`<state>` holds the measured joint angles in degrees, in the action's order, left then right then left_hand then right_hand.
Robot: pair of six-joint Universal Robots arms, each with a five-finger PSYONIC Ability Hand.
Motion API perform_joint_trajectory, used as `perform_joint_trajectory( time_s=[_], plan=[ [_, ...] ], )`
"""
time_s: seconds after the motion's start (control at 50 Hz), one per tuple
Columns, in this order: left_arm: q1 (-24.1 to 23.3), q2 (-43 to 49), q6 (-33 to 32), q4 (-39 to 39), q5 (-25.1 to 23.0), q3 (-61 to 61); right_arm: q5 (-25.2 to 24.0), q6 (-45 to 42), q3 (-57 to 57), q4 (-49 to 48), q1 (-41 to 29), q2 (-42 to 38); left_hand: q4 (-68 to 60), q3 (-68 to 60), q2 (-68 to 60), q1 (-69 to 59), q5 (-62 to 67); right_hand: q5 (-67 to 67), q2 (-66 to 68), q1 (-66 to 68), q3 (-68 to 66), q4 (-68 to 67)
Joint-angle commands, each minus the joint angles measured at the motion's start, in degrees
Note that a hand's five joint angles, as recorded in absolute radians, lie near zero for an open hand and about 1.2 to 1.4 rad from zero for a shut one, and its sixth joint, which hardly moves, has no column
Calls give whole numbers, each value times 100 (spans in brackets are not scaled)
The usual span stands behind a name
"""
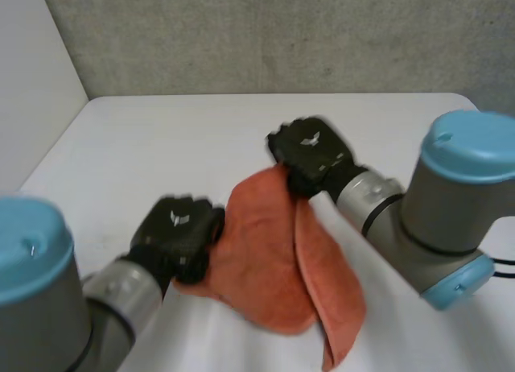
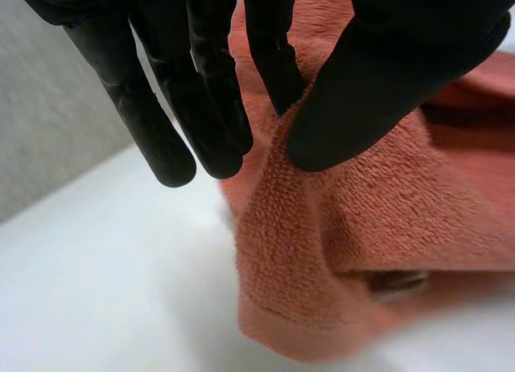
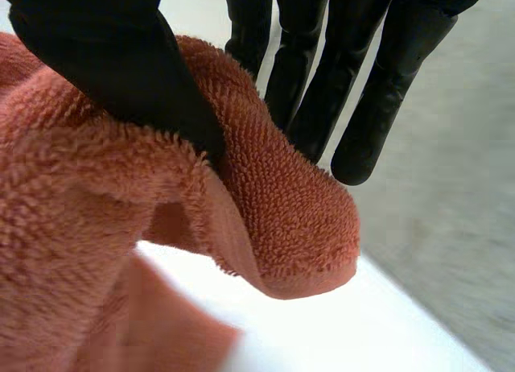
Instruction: Fold the laundry
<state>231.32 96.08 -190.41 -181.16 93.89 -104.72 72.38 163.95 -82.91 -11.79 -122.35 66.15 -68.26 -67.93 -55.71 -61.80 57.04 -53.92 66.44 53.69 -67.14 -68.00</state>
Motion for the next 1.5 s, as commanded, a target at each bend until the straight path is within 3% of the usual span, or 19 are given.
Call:
perform_joint_trajectory(
  time_s=[0.02,0.04,0.06,0.1,0.16,0.24,0.28,0.36,0.44,0.62,0.84,1.04,1.06,1.12,1.14,1.18,1.38,1.5],
  plan=[
    [-175,-353,83,247,-11,-883,-743,-618,-146,668,-114,-182,-1174,-1207,-2429,-1820,1296,2019,-2272,-997,2342,2428],
    [-184,-379,100,283,-11,-883,-647,-723,-111,860,-70,-86,-593,-626,-1848,-1239,715,4584,-4836,-3561,4906,4992],
    [-184,-423,118,318,-28,-840,-585,-768,-102,941,-53,-24,1095,1061,-160,448,-973,5392,-5644,-4369,5714,5800],
    [-158,-459,118,344,-20,-734,-497,-803,-93,1003,-35,38,2402,2369,1147,1756,-2280,5392,-5644,-4369,5714,5800],
    [-114,-529,83,344,-2,-366,73,-742,-85,1135,193,503,2809,2776,1554,2163,-2687,5392,-5644,-4369,5714,5800],
    [79,-590,39,309,-37,135,426,-601,-199,1152,378,864,3248,3215,1993,2602,-3126,5392,-5644,-4369,5714,5800],
    [211,-599,39,266,-46,346,750,-95,-609,1153,553,1371,3265,3232,2010,2619,-3143,5392,-5644,-4369,5714,5800],
    [633,-494,48,186,-177,961,848,478,-1085,1196,677,1803,3617,3584,2362,2971,-3495,5392,-5644,-4369,5714,5800],
    [914,267,39,195,-869,1707,839,760,-1637,1362,703,2137,4136,4102,2881,3489,-4014,5392,-5644,-4369,5714,5800],
    [950,1737,-57,573,-2031,2957,804,831,-2642,1627,809,2306,4712,4678,3456,4065,-4590,5392,-5644,-4369,5714,5800],
    [950,3047,-1041,1213,-2752,3608,778,1007,-3284,960,747,1832,4712,4678,3456,4065,-4590,5392,-5644,-4369,5714,5800],
    [941,3198,-1279,1311,-2814,3591,804,1016,-3214,581,712,1251,3971,3938,2716,3325,-3849,5350,-5602,-4327,5672,5758],
    [941,3198,-1288,1320,-2823,3547,796,1007,-3153,529,712,1060,2506,2473,1251,1860,-2384,4467,-4720,-3445,4790,4876],
    [941,3180,-1288,1320,-2832,3503,795,998,-3126,502,712,987,917,883,-338,270,-795,4038,-4290,-3015,4360,4446],
    [941,3163,-1297,1320,-2823,3485,804,972,-2969,372,712,848,-406,-439,-1661,-1052,528,108,-360,915,430,516],
    [941,3154,-1297,1320,-2823,3468,787,963,-2880,274,730,856,-918,-952,-2174,-1565,1041,-1557,1304,2579,-1234,-1148],
    [941,3118,-1244,784,-2656,3784,848,138,-1659,317,800,908,-1174,-1207,-2429,-1820,1296,-1608,1356,2631,-1286,-1200],
    [959,2820,-990,-59,-2059,3731,936,-249,-1289,273,800,1374,-1174,-1207,-2429,-1820,1296,-1608,1356,2631,-1286,-1200]
  ],
)
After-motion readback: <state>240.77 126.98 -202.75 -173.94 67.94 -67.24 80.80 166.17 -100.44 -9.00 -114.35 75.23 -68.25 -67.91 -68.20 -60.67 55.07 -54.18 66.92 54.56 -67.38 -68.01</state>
